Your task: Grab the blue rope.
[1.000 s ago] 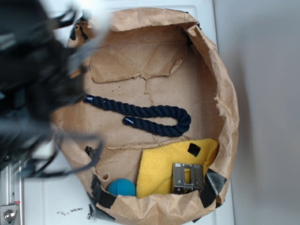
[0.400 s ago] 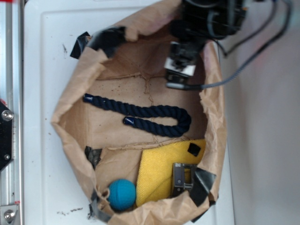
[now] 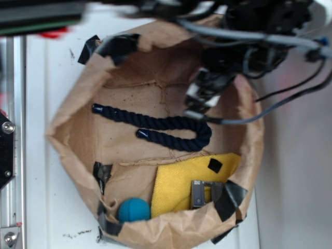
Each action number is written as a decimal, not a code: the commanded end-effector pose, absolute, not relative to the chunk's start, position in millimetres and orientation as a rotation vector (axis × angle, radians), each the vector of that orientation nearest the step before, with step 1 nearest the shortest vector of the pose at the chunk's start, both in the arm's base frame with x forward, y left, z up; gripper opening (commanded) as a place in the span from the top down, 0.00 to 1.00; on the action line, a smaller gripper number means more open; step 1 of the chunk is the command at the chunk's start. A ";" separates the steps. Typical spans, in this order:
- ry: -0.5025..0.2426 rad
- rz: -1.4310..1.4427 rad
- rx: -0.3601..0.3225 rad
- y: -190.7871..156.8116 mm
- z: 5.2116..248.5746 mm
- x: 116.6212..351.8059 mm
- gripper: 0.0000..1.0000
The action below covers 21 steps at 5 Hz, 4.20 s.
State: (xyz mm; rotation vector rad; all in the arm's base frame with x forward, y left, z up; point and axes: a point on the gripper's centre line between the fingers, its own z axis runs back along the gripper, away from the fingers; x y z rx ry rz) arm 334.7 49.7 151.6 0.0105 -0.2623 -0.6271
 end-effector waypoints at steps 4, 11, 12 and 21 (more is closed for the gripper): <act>-0.177 -0.733 0.129 35.5 129.3 268.8 0.00; -0.158 -0.747 0.143 30.7 77.4 278.6 0.00; -0.143 -0.810 0.120 27.9 59.3 275.2 0.00; -0.282 -0.552 0.078 47.8 157.7 279.8 1.00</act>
